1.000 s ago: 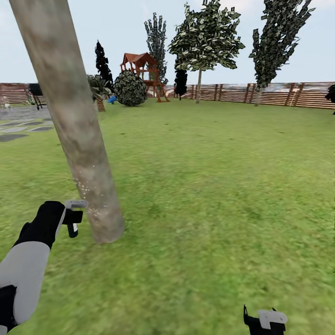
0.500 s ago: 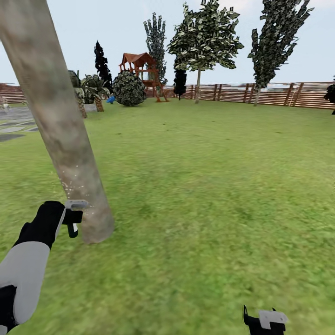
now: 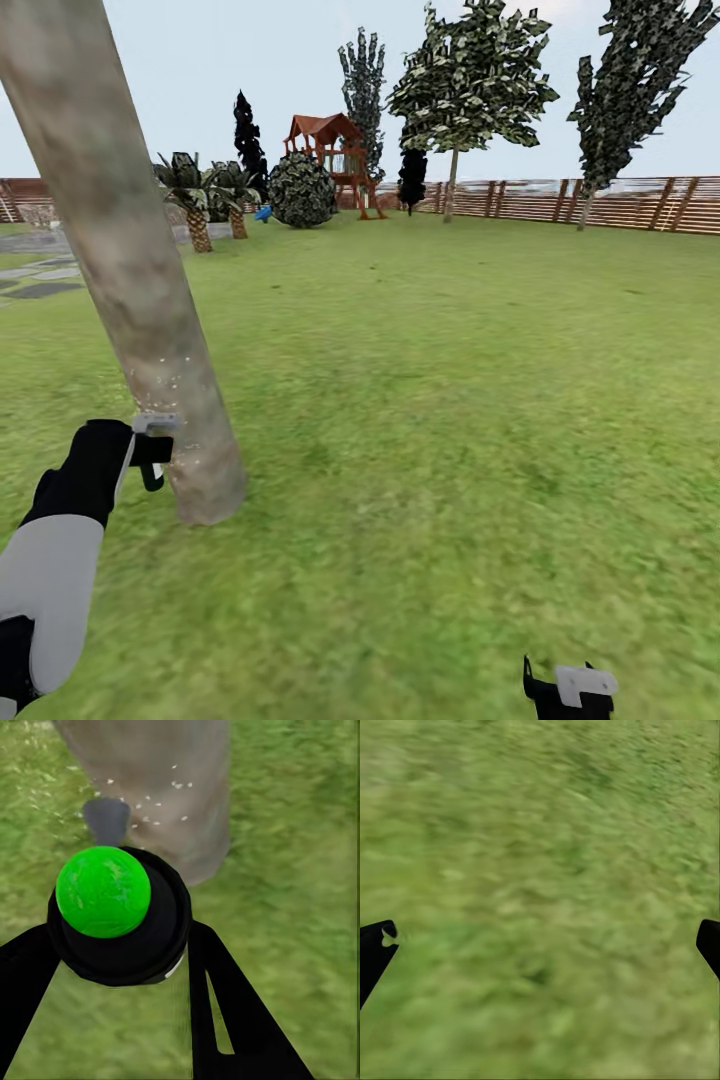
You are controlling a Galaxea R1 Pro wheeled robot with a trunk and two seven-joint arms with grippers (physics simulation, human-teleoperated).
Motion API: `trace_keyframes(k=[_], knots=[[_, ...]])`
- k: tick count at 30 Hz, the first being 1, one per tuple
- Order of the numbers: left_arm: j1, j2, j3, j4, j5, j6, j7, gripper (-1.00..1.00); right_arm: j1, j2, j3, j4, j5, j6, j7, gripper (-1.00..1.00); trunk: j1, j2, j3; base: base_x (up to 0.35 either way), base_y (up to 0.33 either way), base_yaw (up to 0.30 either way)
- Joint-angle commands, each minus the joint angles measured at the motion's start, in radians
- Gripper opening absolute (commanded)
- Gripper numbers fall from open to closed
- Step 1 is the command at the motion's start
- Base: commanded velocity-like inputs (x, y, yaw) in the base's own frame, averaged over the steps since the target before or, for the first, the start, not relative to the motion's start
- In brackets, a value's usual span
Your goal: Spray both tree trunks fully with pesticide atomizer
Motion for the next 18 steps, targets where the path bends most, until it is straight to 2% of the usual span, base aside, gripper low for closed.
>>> trace_keyframes(k=[1,6,11,18], knots=[[0.002,0.0,0.001,0.0,-0.012,0.003,-0.01,-1.0,-0.001,0.0,-0.005,0.002,0.011,-0.003,-0.007,1.0,0.0,0.0,-0.001,0.161,-0.228,0.001],[0.003,0.0,-0.001,0.004,-0.012,0.003,-0.008,-1.0,-0.001,0.0,-0.005,0.002,0.011,-0.003,-0.007,1.0,0.0,0.0,-0.001,0.045,-0.263,0.0],[0.003,0.001,0.001,0.006,-0.011,0.003,0.032,-1.0,-0.001,0.0,-0.005,0.002,0.011,-0.003,-0.007,1.0,0.0,0.0,-0.001,0.001,-0.274,0.0],[0.003,0.001,0.002,0.005,-0.011,0.003,0.036,-1.0,-0.001,0.0,-0.005,0.002,0.011,-0.003,-0.007,1.0,0.0,0.0,-0.001,0.052,-0.273,0.0]])
